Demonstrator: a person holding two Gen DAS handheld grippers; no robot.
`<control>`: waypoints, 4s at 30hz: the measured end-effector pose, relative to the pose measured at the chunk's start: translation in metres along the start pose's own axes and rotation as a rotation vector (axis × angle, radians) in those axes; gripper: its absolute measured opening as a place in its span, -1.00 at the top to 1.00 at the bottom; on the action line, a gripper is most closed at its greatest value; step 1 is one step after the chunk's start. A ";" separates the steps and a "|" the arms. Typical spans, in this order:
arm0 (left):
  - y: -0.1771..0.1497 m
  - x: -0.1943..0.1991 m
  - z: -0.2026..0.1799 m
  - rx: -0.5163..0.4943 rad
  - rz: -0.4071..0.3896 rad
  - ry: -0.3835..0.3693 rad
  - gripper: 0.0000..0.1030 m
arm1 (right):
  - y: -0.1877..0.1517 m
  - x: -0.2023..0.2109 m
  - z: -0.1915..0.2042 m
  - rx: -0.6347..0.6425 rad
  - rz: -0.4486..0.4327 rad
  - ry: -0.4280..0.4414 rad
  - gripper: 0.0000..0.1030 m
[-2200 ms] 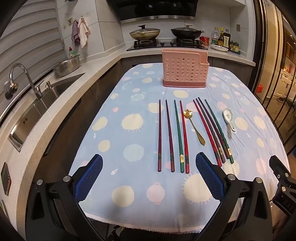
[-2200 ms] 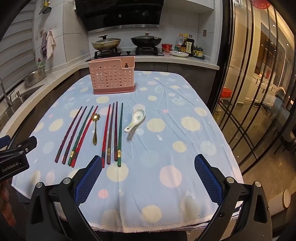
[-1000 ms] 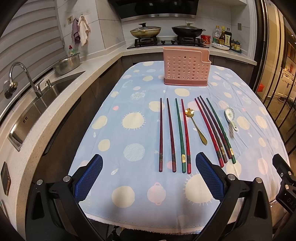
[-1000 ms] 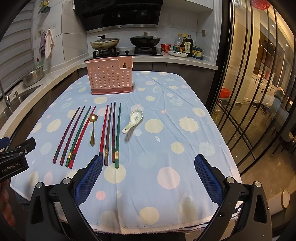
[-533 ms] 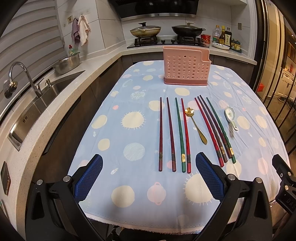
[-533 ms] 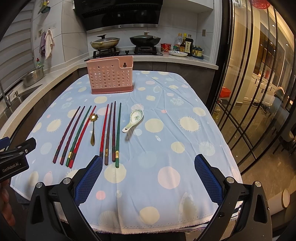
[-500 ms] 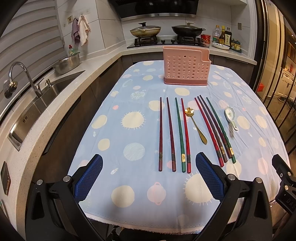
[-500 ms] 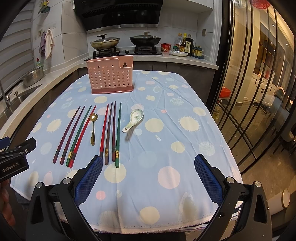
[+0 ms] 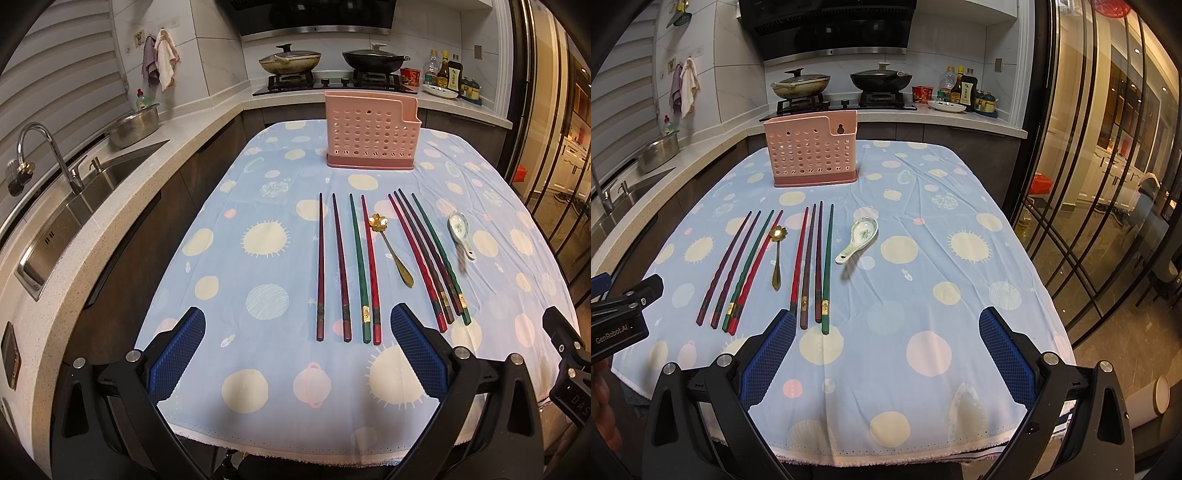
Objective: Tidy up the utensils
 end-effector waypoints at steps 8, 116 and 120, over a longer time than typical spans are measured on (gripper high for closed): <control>-0.001 -0.001 -0.001 0.001 0.007 -0.001 -0.87 | 0.000 0.000 0.000 0.000 0.001 0.001 -0.87; -0.020 -0.122 -0.002 0.044 0.261 -0.324 0.84 | 0.028 -0.170 0.009 -0.203 0.211 0.201 0.82; -0.021 -0.119 0.001 0.056 0.274 -0.345 0.86 | 0.024 -0.158 0.003 -0.207 0.207 0.207 0.84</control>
Point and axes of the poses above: each gripper's, at about its wrist camera, not at the fingertips, and x roughly against the way its jaws point, z to its left, y to its top, the point moved 4 cm from there along -x, roughly the way its jaws point, and after that the axes turned 9 degrees about y, right-handed, at the moved point
